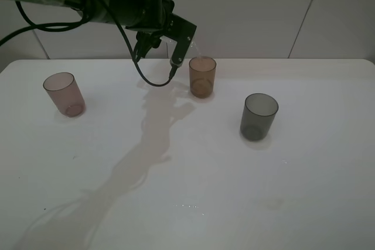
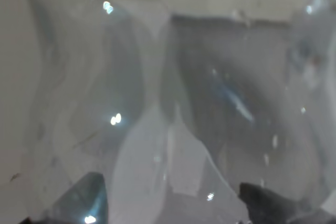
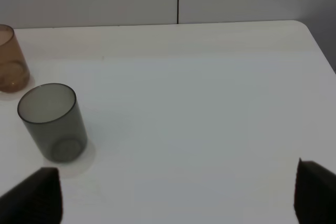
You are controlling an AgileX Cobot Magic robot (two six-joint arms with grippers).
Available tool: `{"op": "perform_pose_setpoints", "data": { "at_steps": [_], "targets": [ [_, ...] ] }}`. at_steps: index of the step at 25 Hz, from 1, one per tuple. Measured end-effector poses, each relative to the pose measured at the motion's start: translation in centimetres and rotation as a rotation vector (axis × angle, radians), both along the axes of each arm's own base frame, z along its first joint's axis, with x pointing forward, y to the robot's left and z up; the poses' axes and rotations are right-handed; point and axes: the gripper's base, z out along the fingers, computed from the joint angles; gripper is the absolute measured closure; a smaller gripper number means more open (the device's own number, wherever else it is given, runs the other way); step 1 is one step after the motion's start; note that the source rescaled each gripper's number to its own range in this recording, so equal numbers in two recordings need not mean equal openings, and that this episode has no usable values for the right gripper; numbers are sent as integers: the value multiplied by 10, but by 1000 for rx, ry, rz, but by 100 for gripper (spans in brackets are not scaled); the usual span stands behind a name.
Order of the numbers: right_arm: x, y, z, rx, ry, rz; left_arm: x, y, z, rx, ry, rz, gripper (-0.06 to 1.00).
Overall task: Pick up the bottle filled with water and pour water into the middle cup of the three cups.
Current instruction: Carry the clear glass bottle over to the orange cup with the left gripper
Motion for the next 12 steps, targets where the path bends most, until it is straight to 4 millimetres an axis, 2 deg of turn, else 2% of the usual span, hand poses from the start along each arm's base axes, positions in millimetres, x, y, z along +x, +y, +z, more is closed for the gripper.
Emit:
{"op": "perform_pose_setpoints", "data": {
  "at_steps": [12],
  "targets": [
    [0,0,0,0,0,0,-3,-8,2,40,-33,-57,91]
  ]
}}
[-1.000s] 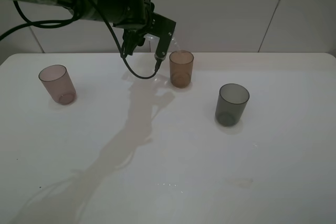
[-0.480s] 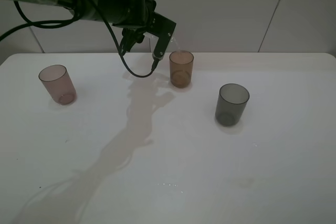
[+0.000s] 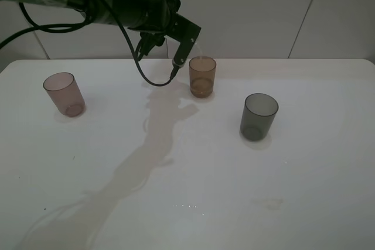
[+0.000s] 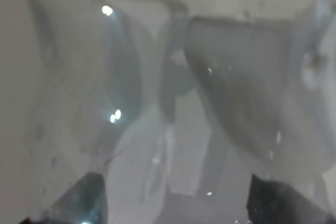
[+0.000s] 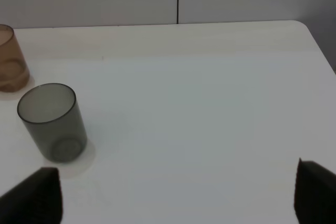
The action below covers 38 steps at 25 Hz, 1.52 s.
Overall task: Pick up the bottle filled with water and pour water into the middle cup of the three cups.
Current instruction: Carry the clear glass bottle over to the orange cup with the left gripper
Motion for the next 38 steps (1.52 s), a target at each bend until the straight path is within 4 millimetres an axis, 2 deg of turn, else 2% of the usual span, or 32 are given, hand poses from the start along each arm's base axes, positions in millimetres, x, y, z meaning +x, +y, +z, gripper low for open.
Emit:
{"op": "perform_pose_setpoints", "data": {
  "at_steps": [12,38],
  "targets": [
    [0,0,0,0,0,0,-4,0,-9,116,-30,-71,91],
    [0,0,0,0,0,0,-9,-11,-8,164,-69,-164,91]
  ]
}}
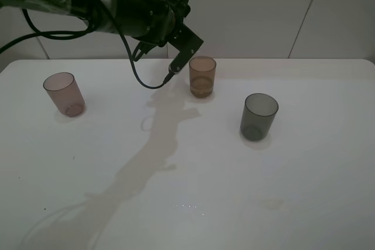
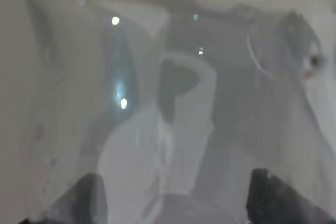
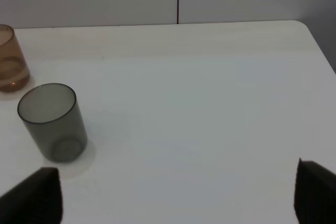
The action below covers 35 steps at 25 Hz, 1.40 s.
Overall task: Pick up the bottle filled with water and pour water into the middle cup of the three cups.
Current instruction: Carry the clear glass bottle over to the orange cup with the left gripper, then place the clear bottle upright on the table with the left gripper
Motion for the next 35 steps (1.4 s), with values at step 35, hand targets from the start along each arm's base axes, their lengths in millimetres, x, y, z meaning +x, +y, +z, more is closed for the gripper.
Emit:
{"op": "perform_pose_setpoints", "data": {
  "at_steps": [35],
  "targets": [
    [0,0,0,0,0,0,-35,38,26,-1289,574,616,91]
  ]
}}
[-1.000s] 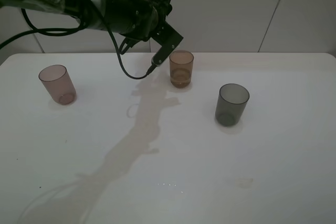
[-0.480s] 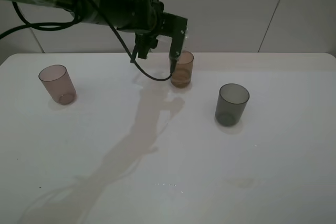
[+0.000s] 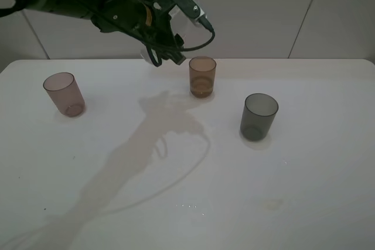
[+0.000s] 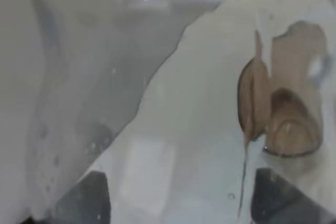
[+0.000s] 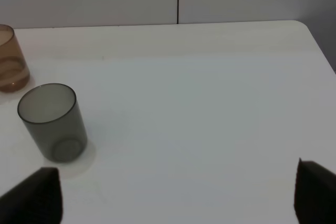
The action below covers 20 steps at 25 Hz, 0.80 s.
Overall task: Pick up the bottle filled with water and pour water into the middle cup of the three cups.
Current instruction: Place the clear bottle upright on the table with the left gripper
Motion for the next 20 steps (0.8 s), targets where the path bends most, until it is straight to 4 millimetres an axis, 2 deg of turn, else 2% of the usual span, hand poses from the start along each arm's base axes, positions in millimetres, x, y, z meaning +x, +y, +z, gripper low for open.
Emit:
{"op": "perform_pose_setpoints", "data": {
  "at_steps": [2,8,10,16,20],
  "targets": [
    [0,0,0,0,0,0,-5,12,-6,-70,2,11,91],
    [0,0,0,0,0,0,-28,55,-52,-275,22,71,91],
    [0,0,0,0,0,0,-36,69,-62,-356,-5,106,91],
    [0,0,0,0,0,0,-55,101,-70,-478,-173,125,91],
    [0,0,0,0,0,0,-55,103,-74,-541,-203,133,91]
  ]
}}
